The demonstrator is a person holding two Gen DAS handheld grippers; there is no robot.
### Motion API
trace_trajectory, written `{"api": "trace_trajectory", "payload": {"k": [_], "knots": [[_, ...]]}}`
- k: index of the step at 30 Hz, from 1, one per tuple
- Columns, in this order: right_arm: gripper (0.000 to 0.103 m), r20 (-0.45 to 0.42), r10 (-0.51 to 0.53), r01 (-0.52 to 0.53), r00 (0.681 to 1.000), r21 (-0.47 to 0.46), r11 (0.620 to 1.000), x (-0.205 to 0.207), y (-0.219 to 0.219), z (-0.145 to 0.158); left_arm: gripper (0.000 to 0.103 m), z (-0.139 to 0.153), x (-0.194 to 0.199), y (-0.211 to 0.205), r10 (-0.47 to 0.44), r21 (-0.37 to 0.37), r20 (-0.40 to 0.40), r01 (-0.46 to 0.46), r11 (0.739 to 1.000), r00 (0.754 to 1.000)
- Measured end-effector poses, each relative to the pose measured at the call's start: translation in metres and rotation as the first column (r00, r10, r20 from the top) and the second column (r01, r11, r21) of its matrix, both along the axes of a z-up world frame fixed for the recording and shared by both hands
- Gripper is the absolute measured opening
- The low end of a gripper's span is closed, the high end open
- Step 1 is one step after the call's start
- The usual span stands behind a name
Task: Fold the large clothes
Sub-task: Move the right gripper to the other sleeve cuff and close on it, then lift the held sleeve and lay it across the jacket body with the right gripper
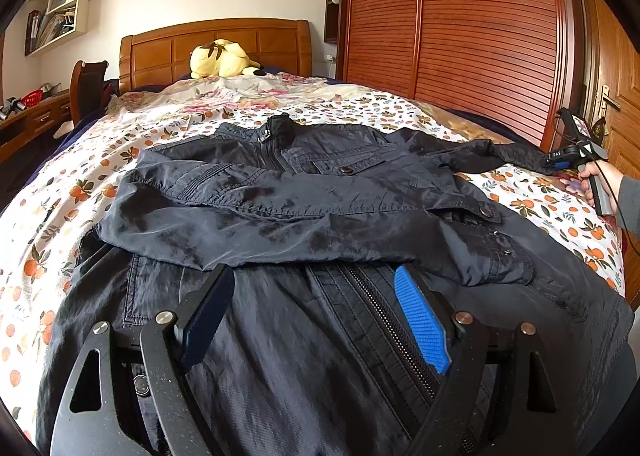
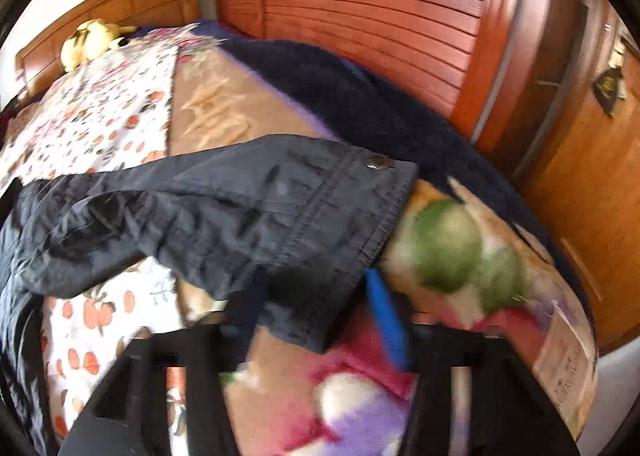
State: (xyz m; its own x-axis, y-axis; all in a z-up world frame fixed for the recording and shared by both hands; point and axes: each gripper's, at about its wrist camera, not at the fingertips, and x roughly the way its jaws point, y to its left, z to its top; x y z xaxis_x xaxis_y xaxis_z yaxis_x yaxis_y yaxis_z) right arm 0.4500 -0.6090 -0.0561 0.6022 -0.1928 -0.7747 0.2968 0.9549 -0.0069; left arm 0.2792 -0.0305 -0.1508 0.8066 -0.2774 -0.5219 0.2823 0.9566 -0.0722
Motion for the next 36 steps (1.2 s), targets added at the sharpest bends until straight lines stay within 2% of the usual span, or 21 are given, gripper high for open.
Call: {"api": "trace_trajectory", "payload": {"k": [2,5,6,11,18,24,29,31,36], "knots": [[0.009,-0.018,0.044,-0.044,0.999,-0.008,0.999,0.004,0.007,0.002,0.083,0.000,0.000,-0.001,0.000,0.000,0.001,0.000,1.000,1.000],[0.009,0.013,0.095,-0.094,0.995,-0.059,0.994,-0.002,0.024,0.018,0.083,0.001,0.000,-0.001,0.001,0.001,0.003,-0.001,1.000,1.000],[0.009,0.042,0.090,-0.085,0.995,-0.098,0.992,-0.007,0.031,0.029,0.083,0.001,-0.001,0.000,0.000,0.003,0.008,0.000,1.000,1.000],[0.009,0.145,0.142,-0.117,0.979,-0.169,0.979,-0.026,0.065,0.083,0.083,0.004,-0.005,0.000,-0.001,0.010,0.028,0.001,1.000,1.000],[0.009,0.228,0.252,-0.189,0.941,-0.264,0.946,-0.062,0.127,0.155,0.083,0.016,-0.014,0.010,-0.003,-0.038,0.057,0.005,0.999,0.998],[0.009,0.262,0.355,-0.262,0.897,-0.331,0.906,-0.093,0.181,0.195,0.083,0.028,-0.026,0.023,0.000,-0.039,0.073,0.003,0.999,0.997],[0.008,0.281,0.467,-0.361,0.838,-0.356,0.862,-0.120,0.224,0.209,0.083,0.032,-0.035,0.036,0.010,-0.041,0.078,-0.007,0.999,0.997],[0.009,0.295,0.520,-0.409,0.801,-0.365,0.837,-0.132,0.245,0.218,0.083,0.034,-0.039,0.044,0.020,-0.048,0.083,-0.016,0.999,0.996],[0.008,0.329,0.649,-0.529,0.685,-0.388,0.755,-0.159,0.304,0.237,0.083,0.038,-0.049,0.063,0.057,-0.073,0.096,-0.050,0.996,0.994]]}}
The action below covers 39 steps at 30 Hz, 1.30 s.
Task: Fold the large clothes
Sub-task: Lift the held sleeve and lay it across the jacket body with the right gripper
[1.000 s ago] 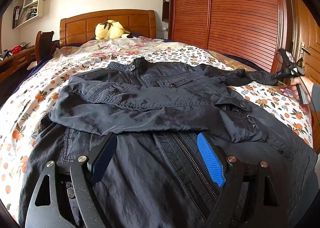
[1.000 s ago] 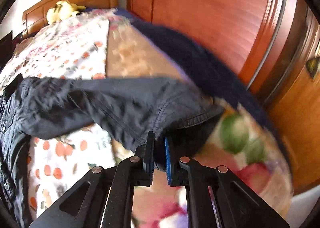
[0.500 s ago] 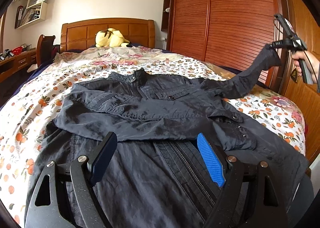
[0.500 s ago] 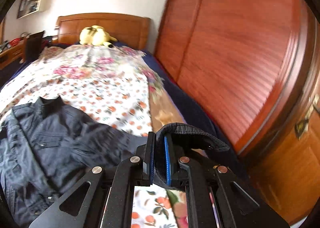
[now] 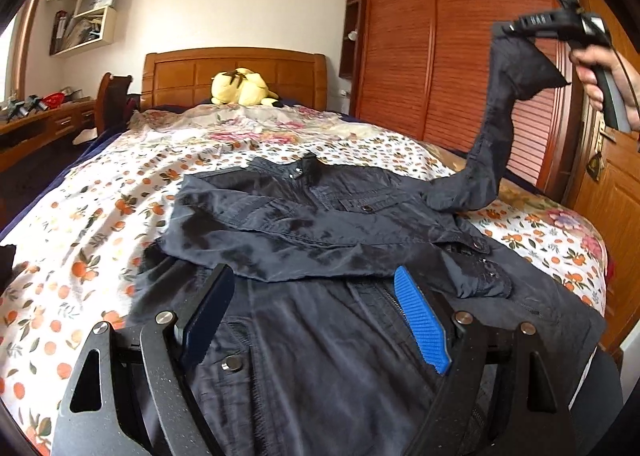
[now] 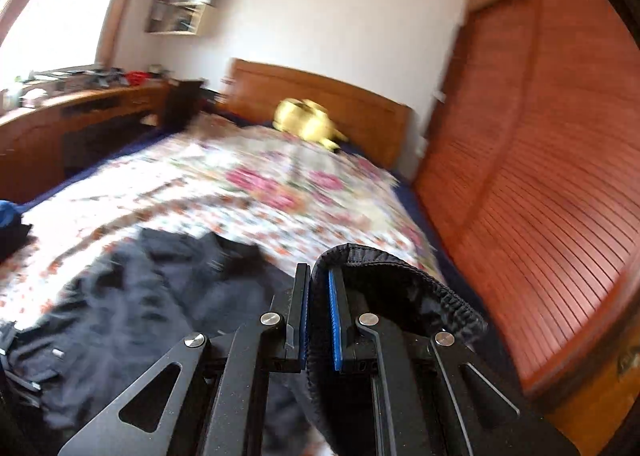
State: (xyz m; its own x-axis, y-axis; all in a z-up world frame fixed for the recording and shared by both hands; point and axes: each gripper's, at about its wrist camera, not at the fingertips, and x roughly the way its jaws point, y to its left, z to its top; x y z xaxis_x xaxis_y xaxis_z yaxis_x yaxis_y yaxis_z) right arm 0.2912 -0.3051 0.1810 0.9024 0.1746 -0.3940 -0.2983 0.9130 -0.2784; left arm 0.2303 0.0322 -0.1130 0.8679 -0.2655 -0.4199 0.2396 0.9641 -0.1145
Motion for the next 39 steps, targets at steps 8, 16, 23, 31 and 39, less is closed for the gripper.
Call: {"api": "trace_trajectory", "payload": {"k": [8,16,23,31,39], "knots": [[0.009,-0.004,0.254,-0.254,0.967,-0.018,0.967,-0.043,0.069,-0.007,0.083,0.001,-0.007,0.024,0.053,-0.002,0.007,-0.053,0.999,0.999],[0.009,-0.178,0.331,-0.342,0.926,-0.032,0.939,-0.053,0.077,-0.052,0.083,-0.005,-0.003,0.034,0.063,-0.014,-0.018,-0.063,0.998,0.998],[0.018,-0.284,0.285,-0.299,0.916,-0.006,0.954,-0.034,0.052,-0.067,0.083,-0.007,-0.002,0.031,0.062,-0.002,-0.020,-0.062,0.998,0.998],[0.038,-0.274,0.222,-0.209,0.936,0.075,0.975,-0.051,0.056,-0.096,0.083,-0.008,-0.002,0.024,0.049,0.008,-0.025,-0.049,0.999,0.998],[0.038,-0.311,0.155,-0.111,0.937,0.154,0.982,-0.056,0.030,-0.163,0.083,-0.007,-0.012,0.001,0.010,0.052,-0.027,-0.009,0.999,1.000]]}}
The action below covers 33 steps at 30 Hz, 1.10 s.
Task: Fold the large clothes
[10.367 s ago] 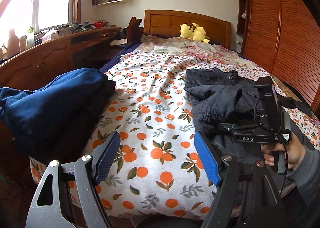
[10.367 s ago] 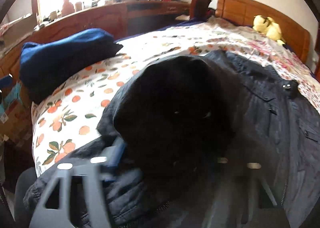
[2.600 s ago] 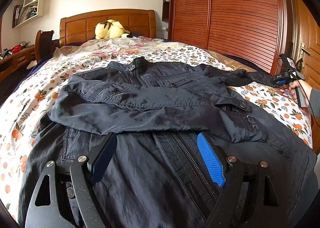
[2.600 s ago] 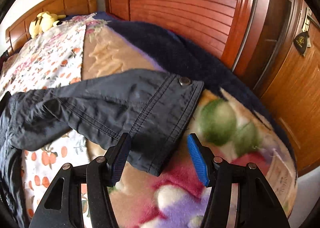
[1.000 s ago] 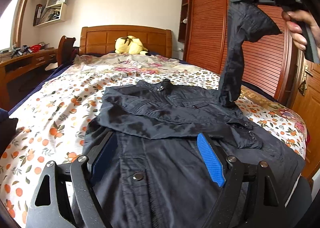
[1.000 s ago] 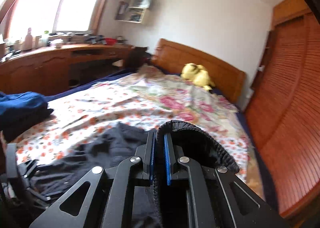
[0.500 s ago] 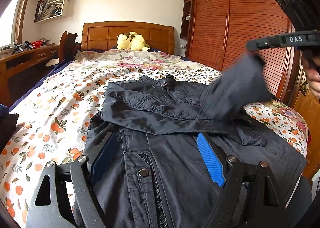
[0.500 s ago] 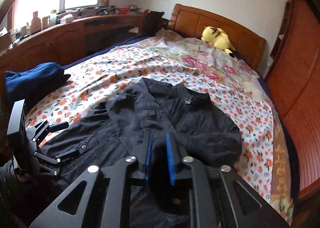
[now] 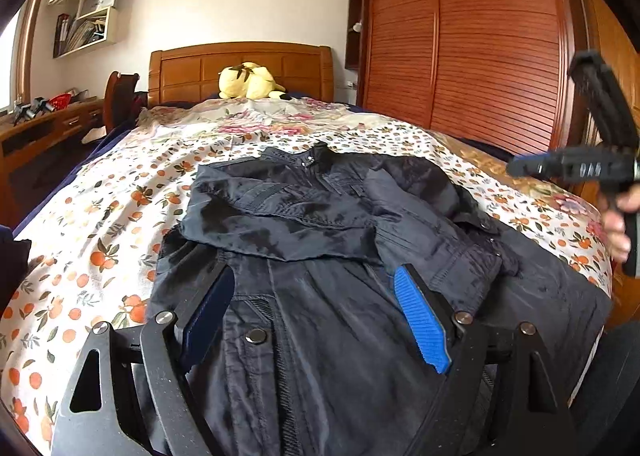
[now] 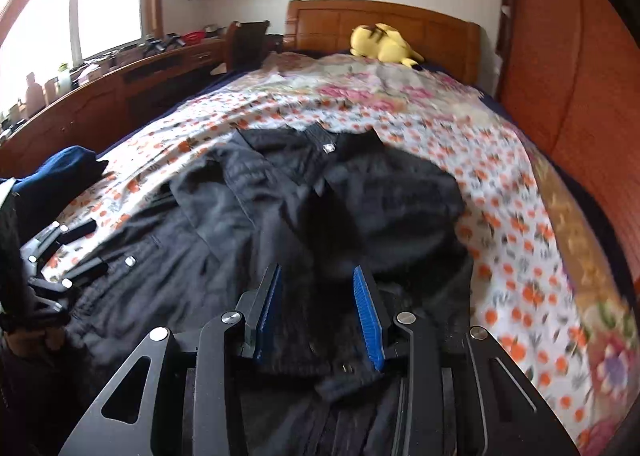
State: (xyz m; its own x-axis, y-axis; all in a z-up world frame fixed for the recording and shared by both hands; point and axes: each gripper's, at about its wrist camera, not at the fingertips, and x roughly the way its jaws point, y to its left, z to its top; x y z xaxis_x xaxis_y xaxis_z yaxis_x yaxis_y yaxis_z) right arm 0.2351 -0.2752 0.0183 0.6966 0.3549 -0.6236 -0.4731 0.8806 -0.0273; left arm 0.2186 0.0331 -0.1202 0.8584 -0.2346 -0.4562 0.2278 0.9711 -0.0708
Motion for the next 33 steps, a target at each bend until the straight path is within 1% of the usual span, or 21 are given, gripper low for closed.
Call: {"api": "trace_trajectory", "payload": {"k": [4,6,8,10,11,12,14,19,21,23,25,26,28,30,33], "knots": [[0.038,-0.031,-0.040,0.041,0.999,0.048,0.998,-0.005,-0.013,-0.018,0.083,0.003,-0.001,-0.014,-0.019,0.011,-0.004,0.019,1.000,1.000],[0.038,-0.044,-0.054,0.055,0.998,0.043,0.998,-0.006,-0.018,-0.028,0.083,0.006,-0.001,-0.025,-0.035,0.013,-0.005,0.035,0.999,0.999],[0.038,-0.027,-0.073,0.074,0.997,0.027,0.997,-0.007,-0.024,-0.033,0.083,0.008,0.000,-0.034,-0.049,0.017,-0.007,0.049,0.999,0.999],[0.044,-0.015,-0.087,0.088,0.996,0.034,0.996,-0.009,-0.030,-0.036,0.083,0.011,0.002,-0.048,-0.069,0.029,-0.015,0.069,0.997,0.998],[0.052,-0.020,-0.091,0.092,0.996,0.052,0.994,-0.010,-0.034,-0.037,0.083,0.013,0.004,-0.055,-0.083,0.031,-0.021,0.083,0.996,0.996],[0.058,-0.021,-0.100,0.101,0.995,0.071,0.992,-0.011,-0.039,-0.039,0.083,0.014,0.004,-0.062,-0.099,0.032,-0.027,0.100,0.995,0.995],[0.061,-0.008,-0.118,0.119,0.993,0.073,0.990,-0.013,-0.045,-0.044,0.083,0.015,0.004,-0.075,-0.122,0.040,-0.035,0.123,0.992,0.992],[0.061,0.023,-0.105,0.104,0.994,0.056,0.993,-0.015,-0.042,-0.039,0.068,0.017,0.009,-0.119,-0.191,0.084,-0.077,0.197,0.977,0.979],[0.061,0.040,-0.100,0.098,0.994,0.066,0.993,-0.018,-0.043,-0.034,0.064,0.015,0.014,-0.137,-0.217,0.102,-0.104,0.227,0.968,0.971],[0.061,0.054,-0.113,0.110,0.992,0.056,0.992,-0.020,-0.045,-0.032,0.062,0.013,0.018,-0.155,-0.244,0.116,-0.133,0.260,0.959,0.960],[0.062,0.066,-0.137,0.132,0.988,0.074,0.989,-0.023,-0.052,-0.031,0.055,0.009,0.022,-0.174,-0.267,0.136,-0.163,0.289,0.947,0.950],[0.062,0.064,-0.141,0.135,0.988,0.090,0.987,-0.025,-0.057,-0.031,0.053,0.007,0.024,-0.179,-0.272,0.142,-0.173,0.297,0.944,0.947],[0.062,0.067,-0.150,0.142,0.986,0.109,0.984,-0.027,-0.064,-0.032,0.045,0.001,0.030,-0.191,-0.273,0.165,-0.205,0.308,0.937,0.940],[0.063,0.069,-0.155,0.147,0.985,0.115,0.983,-0.029,-0.068,-0.034,0.041,-0.007,0.036,-0.202,-0.268,0.186,-0.242,0.315,0.931,0.933],[0.063,0.067,-0.163,0.153,0.984,0.136,0.979,-0.034,-0.077,-0.036,0.041,-0.018,0.043,-0.213,-0.259,0.203,-0.290,0.323,0.924,0.921]]}}
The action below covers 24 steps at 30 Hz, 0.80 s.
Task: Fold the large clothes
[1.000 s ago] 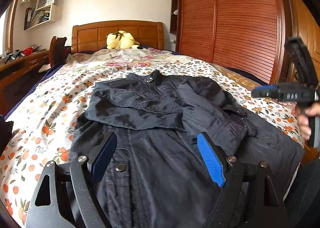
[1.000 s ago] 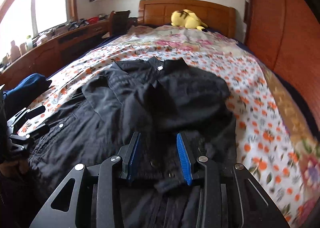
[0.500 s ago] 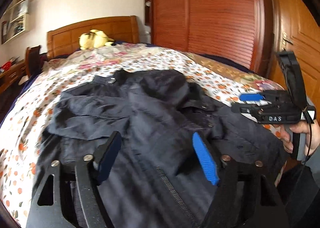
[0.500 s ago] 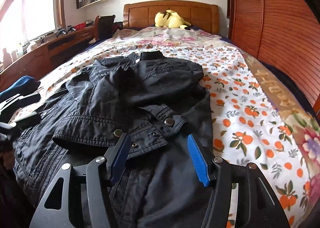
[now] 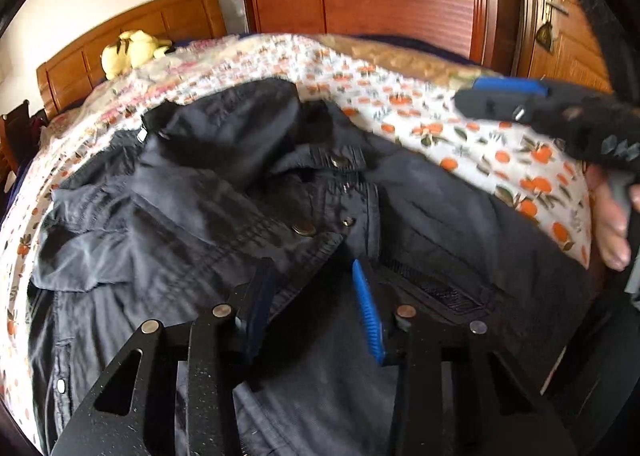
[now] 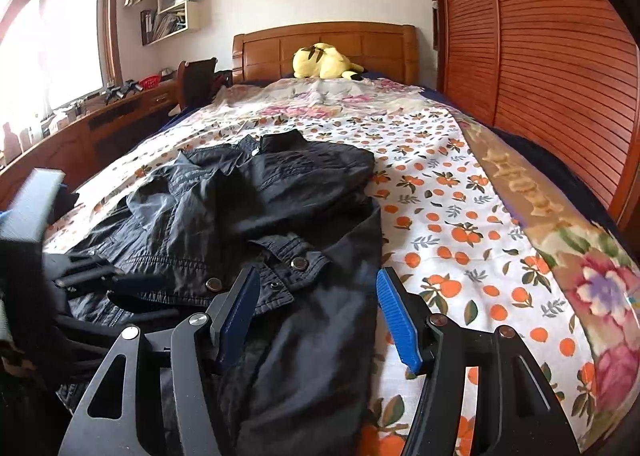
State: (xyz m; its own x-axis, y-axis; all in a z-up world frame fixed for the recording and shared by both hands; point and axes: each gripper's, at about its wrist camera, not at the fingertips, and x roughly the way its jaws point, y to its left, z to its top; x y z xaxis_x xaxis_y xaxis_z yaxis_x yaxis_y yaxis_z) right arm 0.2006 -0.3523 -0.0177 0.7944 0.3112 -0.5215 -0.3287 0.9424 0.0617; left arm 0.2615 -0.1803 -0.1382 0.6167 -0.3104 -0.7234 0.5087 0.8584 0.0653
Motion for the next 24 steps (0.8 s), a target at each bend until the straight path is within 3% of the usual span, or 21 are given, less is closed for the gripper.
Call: {"api": "trace_trajectory", "payload": {"k": [9,13,19,24], "knots": [[0.063,-0.024,0.011,-0.009,1.000,0.062,0.998,-0.009,-0.015,-0.001,0.034,-0.026,0.020,-0.018,0.055,0.131,-0.035,-0.050,0.990,0.998],[0.063,-0.042,0.017,-0.014,0.999,0.059,0.998,-0.007,-0.013,-0.005,0.008,-0.022,0.017,-0.016,0.059,0.151,-0.008,-0.057,0.987,0.998],[0.063,-0.050,0.023,-0.021,0.998,0.054,0.998,-0.001,-0.002,-0.005,0.005,0.031,0.007,0.022,0.112,0.036,0.098,-0.117,0.993,0.989],[0.063,-0.046,0.037,-0.035,0.998,0.042,0.999,0.004,0.013,-0.006,0.004,0.084,0.004,0.072,0.214,-0.027,0.212,-0.213,0.977,0.953]]}}
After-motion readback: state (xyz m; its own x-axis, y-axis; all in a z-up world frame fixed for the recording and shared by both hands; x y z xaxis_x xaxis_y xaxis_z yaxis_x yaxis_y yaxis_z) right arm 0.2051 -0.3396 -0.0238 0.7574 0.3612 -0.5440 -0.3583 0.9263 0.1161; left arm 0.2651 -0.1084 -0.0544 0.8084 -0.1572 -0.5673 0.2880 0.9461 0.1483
